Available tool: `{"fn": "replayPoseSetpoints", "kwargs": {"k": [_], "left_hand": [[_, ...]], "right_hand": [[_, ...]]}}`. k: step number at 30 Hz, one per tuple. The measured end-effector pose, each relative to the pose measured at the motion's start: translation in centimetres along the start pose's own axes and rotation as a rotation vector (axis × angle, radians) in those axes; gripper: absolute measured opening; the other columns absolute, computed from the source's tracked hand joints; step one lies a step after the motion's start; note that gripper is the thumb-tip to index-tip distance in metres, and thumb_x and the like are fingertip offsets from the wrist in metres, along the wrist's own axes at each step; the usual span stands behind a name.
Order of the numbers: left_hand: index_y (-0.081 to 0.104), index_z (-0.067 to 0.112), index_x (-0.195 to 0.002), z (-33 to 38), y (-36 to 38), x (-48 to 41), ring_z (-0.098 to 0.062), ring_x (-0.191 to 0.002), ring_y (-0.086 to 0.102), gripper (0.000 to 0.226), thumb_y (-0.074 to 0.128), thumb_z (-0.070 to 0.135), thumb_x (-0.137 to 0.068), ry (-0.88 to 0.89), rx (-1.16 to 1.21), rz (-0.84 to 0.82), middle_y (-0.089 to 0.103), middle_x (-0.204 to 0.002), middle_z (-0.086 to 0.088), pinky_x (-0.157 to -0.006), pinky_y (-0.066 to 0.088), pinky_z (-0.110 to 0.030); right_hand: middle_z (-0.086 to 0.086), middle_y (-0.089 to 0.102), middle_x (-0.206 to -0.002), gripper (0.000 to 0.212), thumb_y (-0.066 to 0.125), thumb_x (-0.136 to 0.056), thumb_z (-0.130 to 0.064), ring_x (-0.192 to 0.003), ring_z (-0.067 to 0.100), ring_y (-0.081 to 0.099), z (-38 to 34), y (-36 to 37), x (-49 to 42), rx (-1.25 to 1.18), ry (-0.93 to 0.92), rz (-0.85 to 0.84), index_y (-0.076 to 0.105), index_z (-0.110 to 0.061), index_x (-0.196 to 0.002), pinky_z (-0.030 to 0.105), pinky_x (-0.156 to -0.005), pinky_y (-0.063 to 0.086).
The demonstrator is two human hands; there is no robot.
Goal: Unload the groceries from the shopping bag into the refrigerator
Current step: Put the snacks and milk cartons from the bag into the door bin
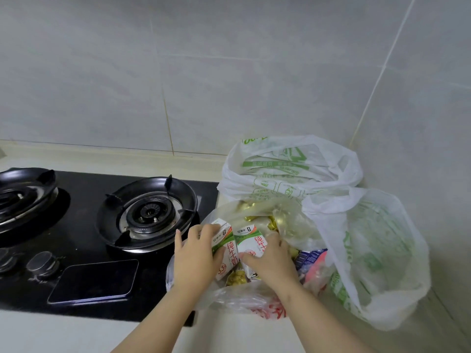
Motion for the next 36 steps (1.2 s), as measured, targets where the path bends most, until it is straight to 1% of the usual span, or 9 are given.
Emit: {"fn": "replayPoseSetpoints", "kwargs": {"k": [5, 8, 10, 14, 19, 23, 27, 32, 36], "left_hand": [[0.04, 0.028, -0.133, 0.2, -1.0, 0.2, -0.012, -0.132, 0.034, 0.045, 0.053, 0.039, -0.091, -0.014, -0.003, -0.093, 0.042, -0.133, 0.006, -0.117, 0.006, -0.042], [0.034, 0.031, -0.136, 0.5, -1.2, 0.4, -0.009, -0.135, 0.028, 0.046, 0.048, 0.039, -0.093, -0.009, -0.024, -0.134, 0.036, -0.137, 0.009, -0.117, 0.006, -0.04], [0.032, 0.032, -0.137, 0.4, -1.3, 0.5, -0.008, -0.135, 0.026, 0.046, 0.047, 0.039, -0.094, -0.008, -0.038, -0.148, 0.034, -0.138, 0.01, -0.117, 0.007, -0.039], [0.03, 0.034, -0.137, 0.4, -1.0, 0.8, -0.008, -0.135, 0.026, 0.046, 0.046, 0.039, -0.094, 0.019, -0.047, -0.172, 0.035, -0.138, 0.013, -0.116, 0.009, -0.035], [0.032, 0.032, -0.136, 0.7, -0.8, 1.0, -0.011, -0.134, 0.027, 0.045, 0.046, 0.038, -0.093, 0.046, -0.044, -0.172, 0.038, -0.137, 0.01, -0.112, 0.013, -0.03], [0.033, 0.031, -0.135, 0.8, -0.9, 1.0, -0.013, -0.131, 0.032, 0.045, 0.047, 0.038, -0.093, 0.045, -0.04, -0.175, 0.04, -0.136, 0.009, -0.112, 0.017, -0.031], [0.035, 0.031, -0.134, 1.1, -1.1, 1.2, -0.015, -0.128, 0.035, 0.045, 0.049, 0.035, -0.092, 0.038, -0.023, -0.198, 0.04, -0.135, 0.007, -0.112, 0.019, -0.035], [0.036, 0.03, -0.134, 0.8, -1.6, 1.2, -0.018, -0.122, 0.044, 0.049, 0.057, 0.026, -0.089, 0.008, 0.106, -0.25, 0.042, -0.133, 0.004, -0.101, 0.035, -0.032], [0.032, 0.028, -0.137, 0.2, -2.4, 0.5, -0.021, -0.12, 0.048, 0.061, 0.061, 0.02, -0.084, -0.051, 0.18, -0.31, 0.044, -0.136, 0.003, -0.095, 0.042, -0.036]], "right_hand": [[-0.001, 0.059, -0.119, 0.08, 0.071, -0.066, -0.056, -0.107, 0.022, 0.057, -0.3, 0.6, -0.8, -0.008, 0.123, -0.146, 0.034, -0.021, -0.128, 0.038, -0.09, 0.048], [-0.001, 0.059, -0.115, 0.088, 0.07, -0.048, -0.068, -0.107, 0.023, 0.056, -0.1, 0.8, -1.0, 0.027, 0.171, -0.118, 0.045, -0.024, -0.12, 0.038, -0.09, 0.047], [-0.001, 0.063, -0.108, 0.077, 0.068, -0.043, -0.069, -0.102, 0.024, 0.058, 0.5, 1.3, -1.6, -0.038, 0.186, -0.097, 0.055, -0.027, -0.107, 0.04, -0.088, 0.049], [0.0, 0.07, -0.097, 0.023, 0.073, -0.071, -0.038, -0.093, 0.023, 0.065, 0.4, 0.2, -1.8, -0.214, 0.184, -0.063, 0.064, -0.025, -0.087, 0.041, -0.085, 0.053], [0.009, 0.057, -0.119, 0.04, 0.065, -0.083, -0.012, -0.107, 0.027, 0.054, -0.1, -1.2, -0.8, -0.432, 0.25, -0.196, 0.055, -0.005, -0.122, 0.028, -0.086, 0.041], [0.016, 0.063, -0.111, 0.031, 0.066, -0.078, -0.005, -0.097, 0.029, 0.059, 0.0, -1.4, -0.7, -0.537, 0.28, -0.132, 0.059, -0.001, -0.108, 0.032, -0.078, 0.048], [0.014, 0.069, -0.09, 0.033, 0.061, -0.071, -0.002, -0.077, 0.026, 0.068, -0.2, -1.5, -0.4, -0.68, 0.189, -0.071, 0.059, 0.001, -0.103, 0.028, -0.055, 0.052], [0.009, 0.064, -0.089, 0.029, 0.054, -0.069, 0.008, -0.082, 0.025, 0.064, -0.4, -2.0, 0.9, -0.776, 0.085, -0.016, 0.05, -0.014, -0.089, 0.035, -0.063, 0.054], [0.005, 0.063, -0.098, 0.051, 0.046, -0.07, 0.02, -0.083, 0.02, 0.06, 0.1, -1.7, 2.0, -0.739, 0.007, -0.058, 0.051, -0.027, -0.091, 0.03, -0.062, 0.048]]}}
Point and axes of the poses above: each hand's wrist, its own x-axis away from the middle knuckle, its own y-axis out of the palm, z = x × y, the point moved 3 cm from there along -x, towards the middle knuckle
